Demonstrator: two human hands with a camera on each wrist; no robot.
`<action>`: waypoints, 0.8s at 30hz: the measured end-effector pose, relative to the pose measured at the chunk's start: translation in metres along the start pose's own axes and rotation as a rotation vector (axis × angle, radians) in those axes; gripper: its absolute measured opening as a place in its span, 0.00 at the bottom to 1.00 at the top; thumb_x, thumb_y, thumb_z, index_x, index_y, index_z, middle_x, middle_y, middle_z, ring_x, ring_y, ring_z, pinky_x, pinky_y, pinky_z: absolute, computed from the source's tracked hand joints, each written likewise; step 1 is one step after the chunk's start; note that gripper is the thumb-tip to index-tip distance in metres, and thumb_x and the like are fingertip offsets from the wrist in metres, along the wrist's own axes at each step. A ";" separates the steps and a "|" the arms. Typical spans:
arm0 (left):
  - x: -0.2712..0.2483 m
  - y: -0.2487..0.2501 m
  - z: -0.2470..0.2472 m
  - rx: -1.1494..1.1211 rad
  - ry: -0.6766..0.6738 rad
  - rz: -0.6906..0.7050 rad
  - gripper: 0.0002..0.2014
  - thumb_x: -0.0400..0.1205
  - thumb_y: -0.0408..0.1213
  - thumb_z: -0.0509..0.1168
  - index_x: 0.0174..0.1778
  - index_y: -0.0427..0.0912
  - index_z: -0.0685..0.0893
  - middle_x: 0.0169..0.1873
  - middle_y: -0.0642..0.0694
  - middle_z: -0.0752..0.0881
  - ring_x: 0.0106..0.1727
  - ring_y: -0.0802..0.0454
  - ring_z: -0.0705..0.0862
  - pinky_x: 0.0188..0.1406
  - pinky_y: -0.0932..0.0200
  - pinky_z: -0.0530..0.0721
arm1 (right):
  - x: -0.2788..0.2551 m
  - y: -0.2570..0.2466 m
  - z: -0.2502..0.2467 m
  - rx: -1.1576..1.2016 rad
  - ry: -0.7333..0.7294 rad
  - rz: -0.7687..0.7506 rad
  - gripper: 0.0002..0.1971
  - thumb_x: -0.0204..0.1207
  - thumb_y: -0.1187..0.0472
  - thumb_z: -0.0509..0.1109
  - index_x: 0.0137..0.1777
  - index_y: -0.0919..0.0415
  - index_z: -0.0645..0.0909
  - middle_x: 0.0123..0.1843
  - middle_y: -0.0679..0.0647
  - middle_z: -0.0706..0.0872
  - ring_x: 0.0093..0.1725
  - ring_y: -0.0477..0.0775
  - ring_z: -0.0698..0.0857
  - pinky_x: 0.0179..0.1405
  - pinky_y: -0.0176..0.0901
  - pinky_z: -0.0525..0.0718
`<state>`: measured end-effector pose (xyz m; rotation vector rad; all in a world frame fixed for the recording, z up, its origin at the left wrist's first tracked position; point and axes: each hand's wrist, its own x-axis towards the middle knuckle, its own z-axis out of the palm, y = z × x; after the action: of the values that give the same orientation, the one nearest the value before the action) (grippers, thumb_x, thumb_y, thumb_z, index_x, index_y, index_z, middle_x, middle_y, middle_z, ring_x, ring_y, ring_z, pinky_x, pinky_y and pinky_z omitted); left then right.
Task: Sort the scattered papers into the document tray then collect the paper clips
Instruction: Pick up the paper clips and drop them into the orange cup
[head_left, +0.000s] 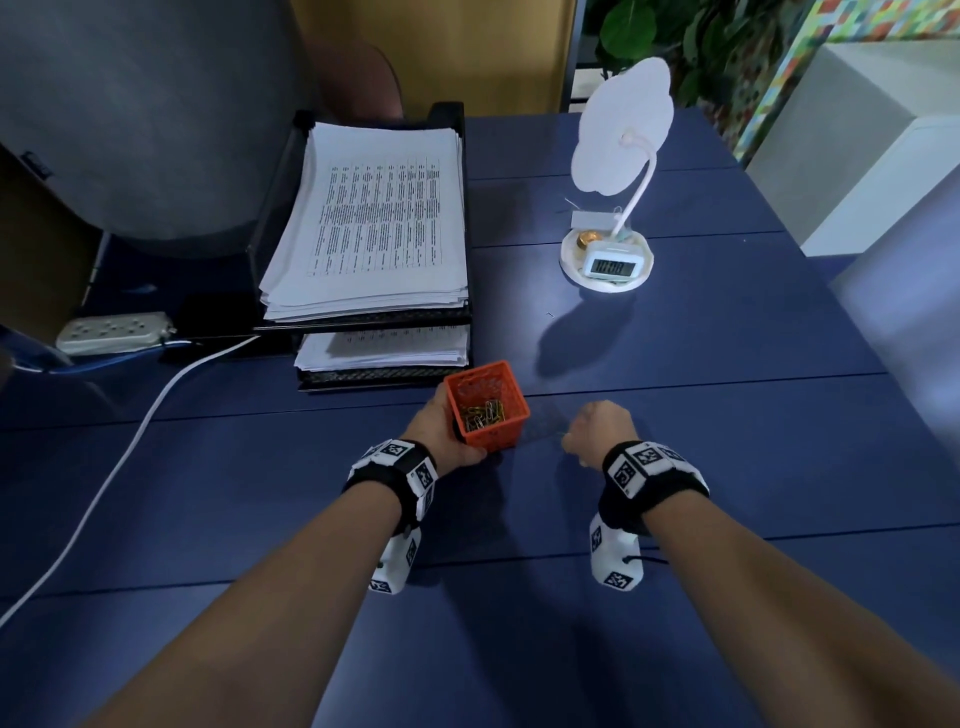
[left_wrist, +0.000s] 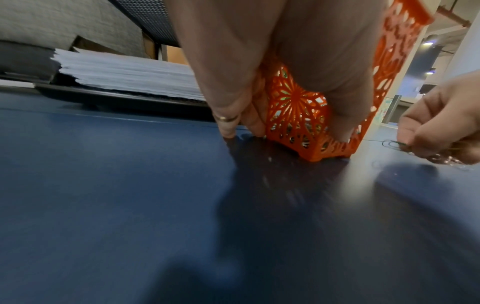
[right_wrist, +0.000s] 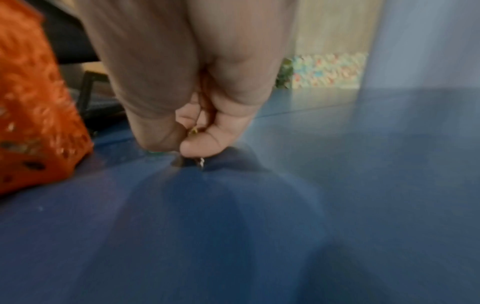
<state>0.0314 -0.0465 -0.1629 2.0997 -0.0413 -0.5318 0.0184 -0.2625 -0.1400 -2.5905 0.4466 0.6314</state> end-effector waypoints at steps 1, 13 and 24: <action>0.001 -0.001 0.000 0.002 0.007 0.006 0.44 0.67 0.21 0.76 0.75 0.44 0.61 0.54 0.48 0.78 0.55 0.54 0.78 0.44 0.82 0.73 | -0.001 0.000 -0.003 0.127 0.010 0.013 0.10 0.69 0.65 0.69 0.29 0.59 0.74 0.40 0.60 0.86 0.38 0.56 0.82 0.39 0.45 0.86; 0.003 -0.001 -0.001 0.019 0.023 0.004 0.49 0.59 0.34 0.81 0.74 0.53 0.64 0.56 0.48 0.84 0.58 0.50 0.84 0.63 0.55 0.79 | -0.032 -0.085 -0.046 0.547 0.125 -0.348 0.07 0.68 0.69 0.73 0.33 0.56 0.84 0.31 0.52 0.85 0.26 0.47 0.83 0.33 0.40 0.86; -0.014 -0.007 -0.013 0.019 0.003 0.069 0.45 0.61 0.33 0.81 0.72 0.52 0.66 0.55 0.51 0.84 0.56 0.54 0.84 0.59 0.62 0.79 | -0.034 -0.057 -0.044 0.370 0.103 -0.316 0.12 0.77 0.62 0.70 0.60 0.60 0.82 0.55 0.54 0.84 0.53 0.52 0.83 0.45 0.35 0.77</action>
<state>0.0227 -0.0286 -0.1574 2.1100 -0.1170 -0.4882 0.0281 -0.2282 -0.0688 -2.2758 0.1583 0.2770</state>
